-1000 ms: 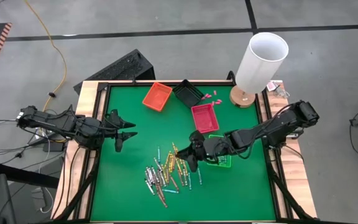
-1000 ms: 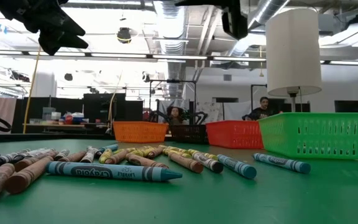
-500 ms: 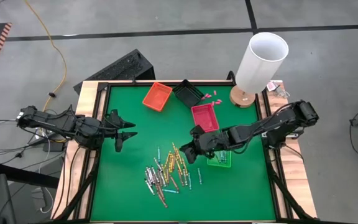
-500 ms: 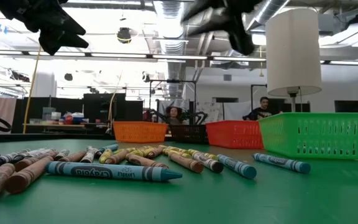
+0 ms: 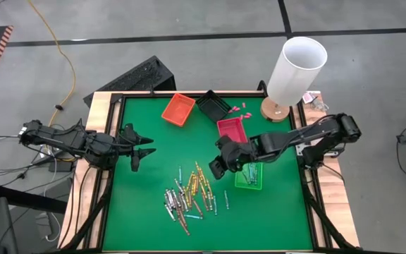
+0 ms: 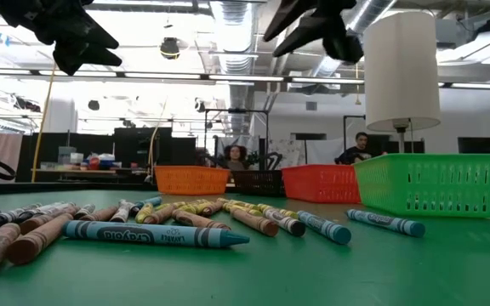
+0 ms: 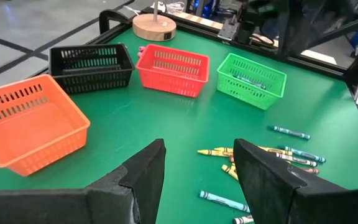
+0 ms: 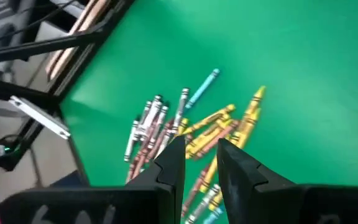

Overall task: Sort crayons
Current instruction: Put the light blue crayon into the green bin

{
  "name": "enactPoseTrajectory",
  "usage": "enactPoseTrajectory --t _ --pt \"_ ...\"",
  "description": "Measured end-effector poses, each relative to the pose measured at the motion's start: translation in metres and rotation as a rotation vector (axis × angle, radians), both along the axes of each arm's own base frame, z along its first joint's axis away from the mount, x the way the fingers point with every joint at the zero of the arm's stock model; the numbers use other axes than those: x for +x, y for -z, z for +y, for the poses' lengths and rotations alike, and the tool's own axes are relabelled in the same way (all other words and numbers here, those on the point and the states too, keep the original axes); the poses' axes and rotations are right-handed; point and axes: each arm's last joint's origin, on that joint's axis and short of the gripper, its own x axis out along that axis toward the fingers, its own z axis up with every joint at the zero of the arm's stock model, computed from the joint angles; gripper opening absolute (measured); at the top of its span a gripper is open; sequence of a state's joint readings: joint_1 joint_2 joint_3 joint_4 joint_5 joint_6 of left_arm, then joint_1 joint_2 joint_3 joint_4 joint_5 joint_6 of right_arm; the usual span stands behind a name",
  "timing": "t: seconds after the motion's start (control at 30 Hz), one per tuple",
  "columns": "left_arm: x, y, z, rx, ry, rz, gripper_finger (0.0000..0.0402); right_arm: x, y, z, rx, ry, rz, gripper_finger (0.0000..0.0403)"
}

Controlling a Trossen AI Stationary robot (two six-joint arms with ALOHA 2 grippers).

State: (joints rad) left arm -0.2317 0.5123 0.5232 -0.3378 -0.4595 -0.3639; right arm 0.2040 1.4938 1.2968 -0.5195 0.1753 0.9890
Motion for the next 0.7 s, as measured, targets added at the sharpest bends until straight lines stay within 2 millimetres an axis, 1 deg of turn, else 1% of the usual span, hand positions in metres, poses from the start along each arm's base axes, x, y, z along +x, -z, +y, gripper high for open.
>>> enactPoseTrajectory --t 0.1,0.33,0.43,0.53,0.7 --pt "0.0 0.0 0.0 -0.007 -0.002 -0.002 0.018 -0.004 -0.003 -0.003 -0.031 0.03 0.051 0.0098" --pt "0.0 0.0 0.0 -0.011 -0.004 -0.003 0.018 -0.016 0.007 -0.011 0.004 0.125 0.224 0.0098" --pt "0.0 0.0 0.0 -0.011 -0.004 -0.003 0.018 -0.016 0.007 -0.015 0.019 0.124 0.24 0.0098" --pt "0.0 0.0 0.0 -0.011 -0.005 -0.002 0.018 -0.014 0.001 -0.02 0.035 0.087 0.232 0.0098" --pt "0.0 0.0 0.001 -0.007 -0.028 -0.006 0.018 -0.01 -0.019 -0.031 0.001 0.058 0.173 0.0098"
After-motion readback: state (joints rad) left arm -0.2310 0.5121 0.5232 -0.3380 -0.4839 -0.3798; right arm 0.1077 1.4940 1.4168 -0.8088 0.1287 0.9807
